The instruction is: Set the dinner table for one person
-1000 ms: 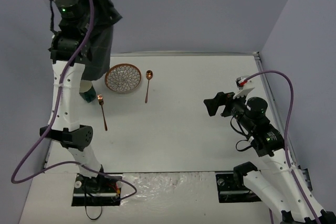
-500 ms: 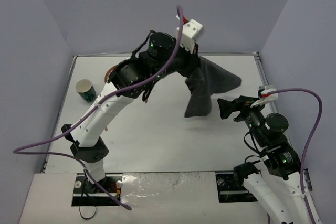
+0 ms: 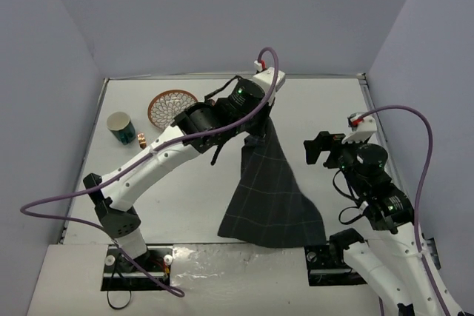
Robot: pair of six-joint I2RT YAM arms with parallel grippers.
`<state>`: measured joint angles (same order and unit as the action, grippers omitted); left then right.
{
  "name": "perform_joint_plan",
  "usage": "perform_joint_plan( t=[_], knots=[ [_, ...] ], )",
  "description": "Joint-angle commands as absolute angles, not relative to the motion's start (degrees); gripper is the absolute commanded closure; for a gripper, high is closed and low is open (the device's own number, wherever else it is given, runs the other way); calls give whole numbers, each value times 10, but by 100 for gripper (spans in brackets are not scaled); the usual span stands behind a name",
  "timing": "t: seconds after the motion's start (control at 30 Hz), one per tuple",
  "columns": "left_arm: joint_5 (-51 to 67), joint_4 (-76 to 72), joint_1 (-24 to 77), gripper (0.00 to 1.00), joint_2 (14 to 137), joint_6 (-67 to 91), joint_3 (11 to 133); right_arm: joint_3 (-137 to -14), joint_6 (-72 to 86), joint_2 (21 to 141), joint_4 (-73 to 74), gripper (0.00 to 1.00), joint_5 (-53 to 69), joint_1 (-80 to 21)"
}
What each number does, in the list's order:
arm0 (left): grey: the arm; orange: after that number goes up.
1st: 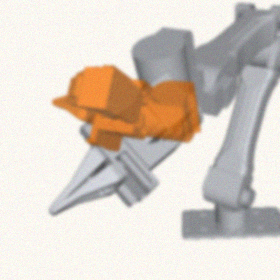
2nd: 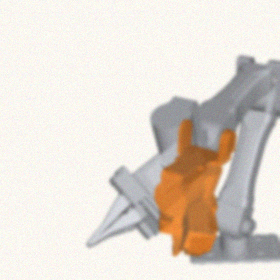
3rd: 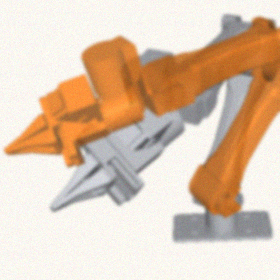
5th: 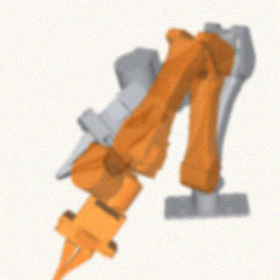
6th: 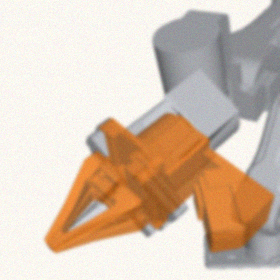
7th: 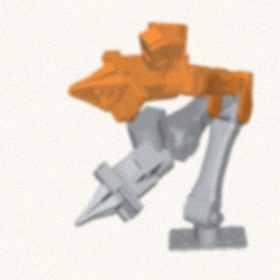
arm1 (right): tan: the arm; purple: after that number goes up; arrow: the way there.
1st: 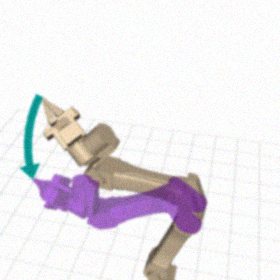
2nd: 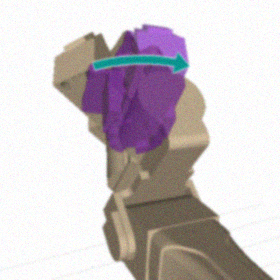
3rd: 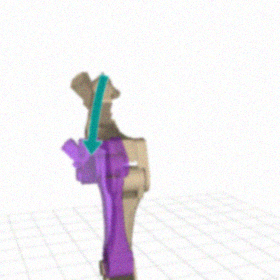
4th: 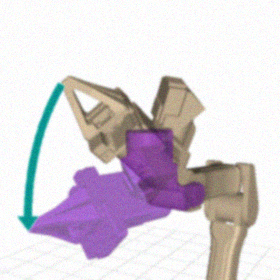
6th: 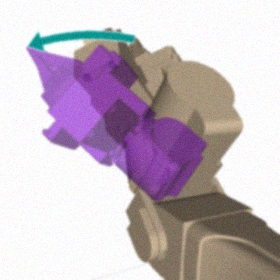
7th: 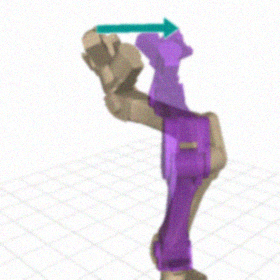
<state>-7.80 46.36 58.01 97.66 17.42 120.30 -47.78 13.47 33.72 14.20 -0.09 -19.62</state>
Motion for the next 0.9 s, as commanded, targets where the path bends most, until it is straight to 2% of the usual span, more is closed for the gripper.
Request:
perform_joint_plan(
  t=[0.0,0.2,0.33,0.4,0.63,0.87],
  knots=[
    [-62,330,497,100,959,227,1065,-473,143,420,131,1,29,-200],
    [-31,197,413,100,978,225,881,-446,159,500,122,4,55,-211],
    [-16,165,367,100,1003,227,841,-430,181,549,97,7,50,-253],
    [-7,161,352,100,1013,231,831,-428,196,578,87,8,30,-311],
    [25,149,309,100,1034,244,838,-459,231,696,67,14,-152,-565],
    [56,130,275,100,1051,244,822,-512,219,796,33,21,-207,-739]
  ],
)
